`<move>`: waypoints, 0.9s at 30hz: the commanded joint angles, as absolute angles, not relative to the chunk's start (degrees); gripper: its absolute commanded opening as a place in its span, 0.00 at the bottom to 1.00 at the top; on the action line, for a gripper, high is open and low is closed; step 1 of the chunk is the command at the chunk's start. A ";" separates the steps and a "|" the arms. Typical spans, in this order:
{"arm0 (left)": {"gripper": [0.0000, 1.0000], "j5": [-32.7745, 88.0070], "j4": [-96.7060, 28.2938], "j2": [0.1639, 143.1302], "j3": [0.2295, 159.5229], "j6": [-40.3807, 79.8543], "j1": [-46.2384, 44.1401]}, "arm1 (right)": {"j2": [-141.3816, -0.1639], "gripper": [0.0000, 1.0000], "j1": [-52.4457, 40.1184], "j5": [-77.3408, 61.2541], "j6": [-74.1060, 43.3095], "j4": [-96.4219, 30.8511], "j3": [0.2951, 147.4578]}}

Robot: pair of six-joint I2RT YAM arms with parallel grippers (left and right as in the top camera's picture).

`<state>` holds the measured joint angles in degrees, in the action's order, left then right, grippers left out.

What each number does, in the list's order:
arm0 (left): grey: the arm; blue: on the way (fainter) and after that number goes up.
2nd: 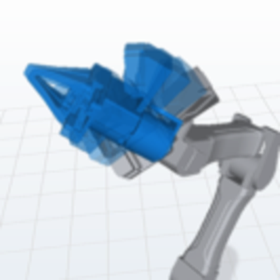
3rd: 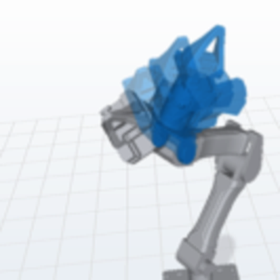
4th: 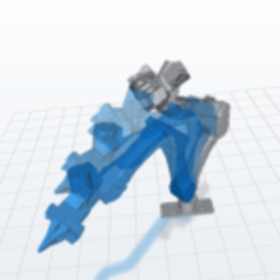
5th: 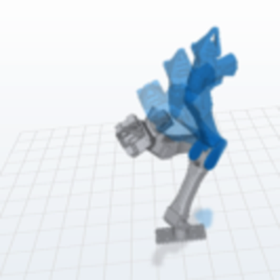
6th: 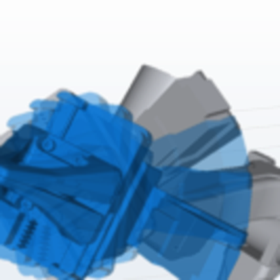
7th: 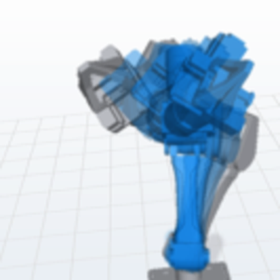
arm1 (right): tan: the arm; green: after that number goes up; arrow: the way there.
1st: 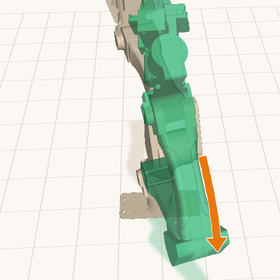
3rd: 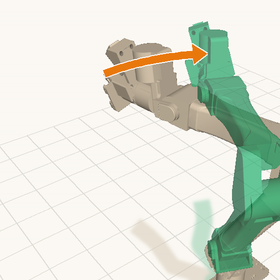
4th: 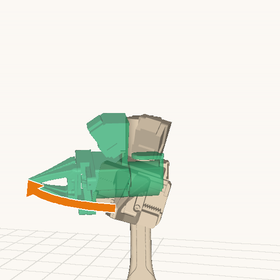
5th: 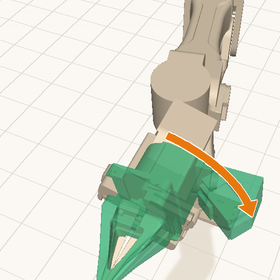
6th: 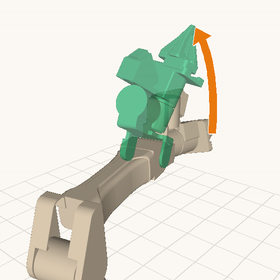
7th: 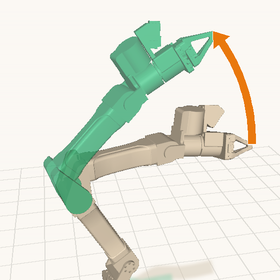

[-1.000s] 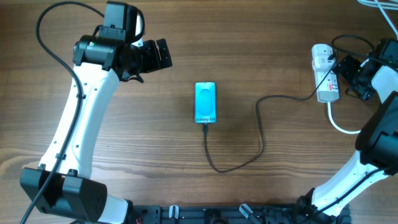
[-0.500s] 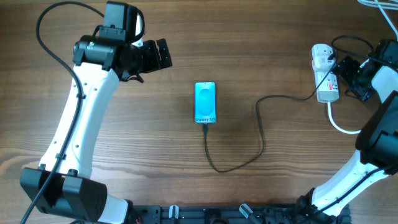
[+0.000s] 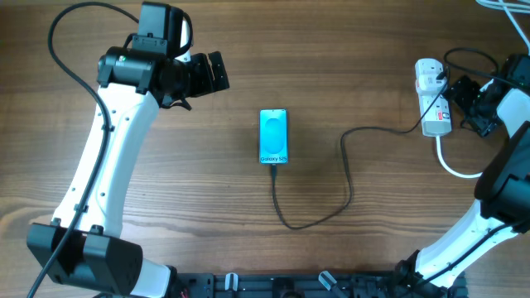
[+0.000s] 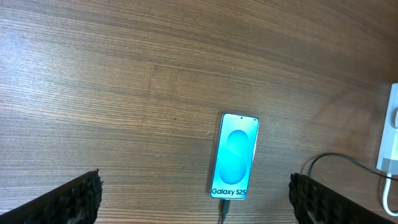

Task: Plug charger to phone and switch on socket
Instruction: 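Press the power strip's rocker switch down with the right gripper, then lift the right gripper away from the power strip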

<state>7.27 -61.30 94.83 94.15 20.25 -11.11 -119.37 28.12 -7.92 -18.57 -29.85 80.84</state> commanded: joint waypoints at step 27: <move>1.00 6.52 -61.14 95.02 94.52 19.94 -10.90 | -117.60 1.00 27.73 -5.85 -18.31 -37.41 80.47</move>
<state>7.29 -61.30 94.83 94.15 20.25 -11.11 -119.00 27.97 -10.09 -18.04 -35.24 81.54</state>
